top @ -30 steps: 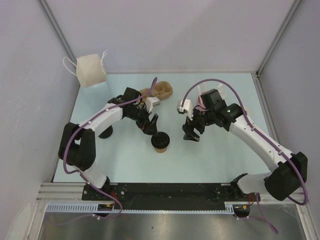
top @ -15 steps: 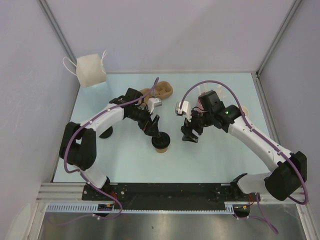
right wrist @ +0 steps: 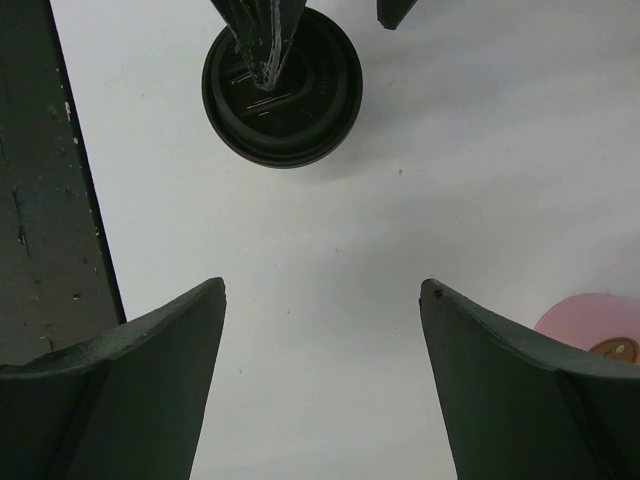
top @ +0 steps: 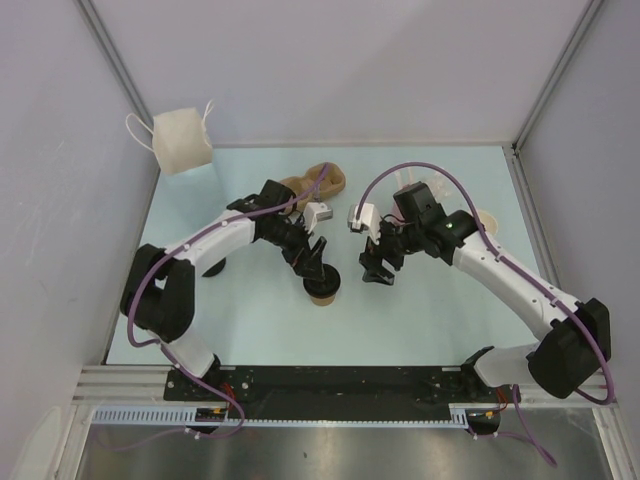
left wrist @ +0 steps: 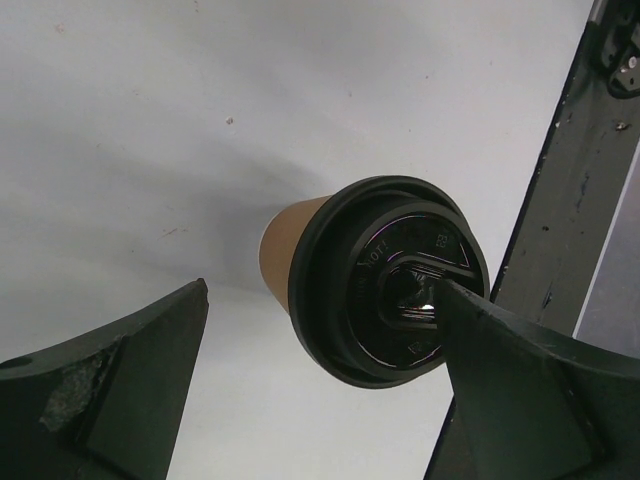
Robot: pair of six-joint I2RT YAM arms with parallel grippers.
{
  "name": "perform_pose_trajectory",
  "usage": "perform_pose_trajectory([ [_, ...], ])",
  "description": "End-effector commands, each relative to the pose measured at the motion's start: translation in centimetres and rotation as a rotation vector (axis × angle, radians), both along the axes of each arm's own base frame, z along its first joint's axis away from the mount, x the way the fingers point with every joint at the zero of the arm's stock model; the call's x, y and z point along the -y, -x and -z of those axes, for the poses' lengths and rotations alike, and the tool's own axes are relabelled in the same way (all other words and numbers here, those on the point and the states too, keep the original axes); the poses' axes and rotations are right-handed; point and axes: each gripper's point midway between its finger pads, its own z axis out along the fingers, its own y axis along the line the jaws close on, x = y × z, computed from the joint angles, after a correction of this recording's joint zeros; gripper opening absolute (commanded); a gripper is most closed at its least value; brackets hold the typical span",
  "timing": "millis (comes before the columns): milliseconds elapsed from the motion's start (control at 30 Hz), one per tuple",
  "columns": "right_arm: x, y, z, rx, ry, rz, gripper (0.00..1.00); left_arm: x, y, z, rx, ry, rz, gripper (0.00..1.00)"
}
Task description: Pack the takeout coffee
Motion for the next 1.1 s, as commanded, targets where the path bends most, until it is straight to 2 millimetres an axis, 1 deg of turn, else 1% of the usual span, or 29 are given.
perform_pose_trajectory([
  [0,-0.6,-0.3,0.0,0.011,-0.010,0.000,0.83,0.0,-0.3,0.2,0.050,-0.029,0.004,1.00],
  [67,-0.5,-0.3,0.0,0.010,-0.011,-0.001,0.83,-0.2,-0.5,0.7,0.050,-0.044,-0.004,0.99],
  [300,-0.7,-0.2,0.1,0.001,-0.017,0.002,0.82,-0.5,-0.3,2.1,0.024,-0.072,0.006,0.99],
  [467,-1.7,-0.3,0.2,-0.049,-0.059,0.017,0.82,-0.8,0.4,3.0,-0.005,-0.088,0.025,0.99],
  [667,-3.5,-1.0,1.4,-0.169,-0.114,0.064,0.80,-1.5,1.1,5.3,-0.040,-0.129,0.032,0.99],
  [700,-3.8,-1.4,1.4,-0.179,-0.129,0.075,0.79,-1.6,1.3,5.5,-0.045,-0.133,0.031,1.00],
  [733,-4.0,-1.5,2.0,-0.213,-0.135,0.076,0.78,-1.7,1.2,5.7,-0.042,-0.136,0.030,0.99],
  [833,-4.5,-2.1,2.6,-0.285,-0.171,0.095,0.74,-1.9,1.4,6.3,-0.048,-0.148,0.030,1.00],
  [900,-4.6,-2.5,2.8,-0.342,-0.207,0.106,0.68,-2.0,1.5,6.6,-0.050,-0.152,0.036,0.99],
  [933,-4.7,-2.7,3.5,-0.381,-0.205,0.110,0.66,-2.0,1.6,6.8,-0.056,-0.155,0.037,0.99],
  [1000,-4.8,-2.5,3.6,-0.436,-0.226,0.099,0.62,-2.0,1.6,6.9,-0.058,-0.155,0.039,0.99],
  [1033,-4.6,-2.9,4.1,-0.462,-0.229,0.108,0.60,-2.0,1.6,7.0,-0.060,-0.157,0.041,1.00],
  [1067,-4.5,-2.8,4.2,-0.479,-0.233,0.105,0.59,-2.1,1.5,7.0,-0.054,-0.162,0.038,0.99],
])
